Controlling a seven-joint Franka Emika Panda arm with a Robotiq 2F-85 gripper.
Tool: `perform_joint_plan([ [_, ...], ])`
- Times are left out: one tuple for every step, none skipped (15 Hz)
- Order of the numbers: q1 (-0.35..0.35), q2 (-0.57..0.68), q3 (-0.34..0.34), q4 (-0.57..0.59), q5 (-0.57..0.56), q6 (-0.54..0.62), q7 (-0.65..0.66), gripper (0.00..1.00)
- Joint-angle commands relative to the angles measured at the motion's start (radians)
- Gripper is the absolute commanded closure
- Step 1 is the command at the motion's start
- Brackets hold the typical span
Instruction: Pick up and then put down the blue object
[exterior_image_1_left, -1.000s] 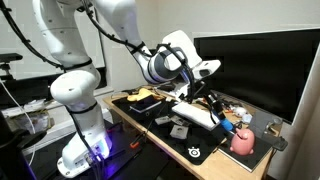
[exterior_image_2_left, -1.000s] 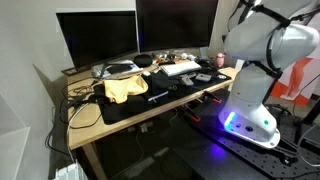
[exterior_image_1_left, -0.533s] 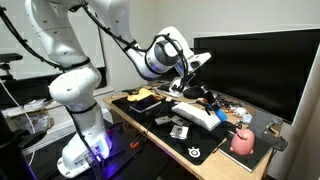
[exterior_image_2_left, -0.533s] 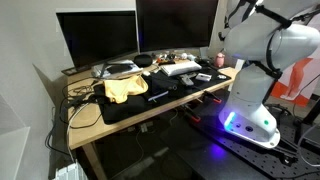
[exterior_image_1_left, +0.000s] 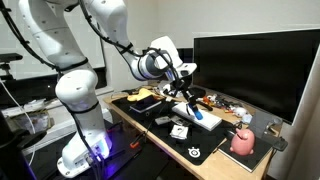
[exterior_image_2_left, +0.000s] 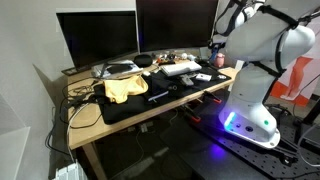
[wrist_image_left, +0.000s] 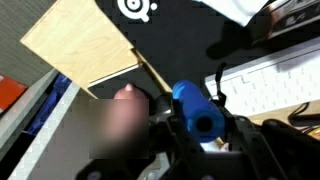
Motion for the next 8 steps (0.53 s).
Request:
perform_joint_plan([
  [0.267,-0.033,-0.170,-0.014,0.252,-0.032,-0.274,0.91],
  [0.351,-0.076,-0.233,-0.016,0.322,-0.074,-0.352,0.91],
  [0.402,-0.120,-0.271,-0.011,0.369,-0.120,-0.414,0.91],
  [0.437,-0.160,-0.302,-0.004,0.398,-0.168,-0.466,0.91],
  [0.356,-0.202,-0.218,-0.039,0.477,-0.187,-0.555,0.91],
  [0.365,-0.228,-0.224,-0.031,0.509,-0.231,-0.598,0.91],
  [0.356,-0.259,-0.217,-0.027,0.540,-0.277,-0.648,0.91],
  [0.352,-0.286,-0.215,-0.020,0.565,-0.325,-0.690,0.91],
])
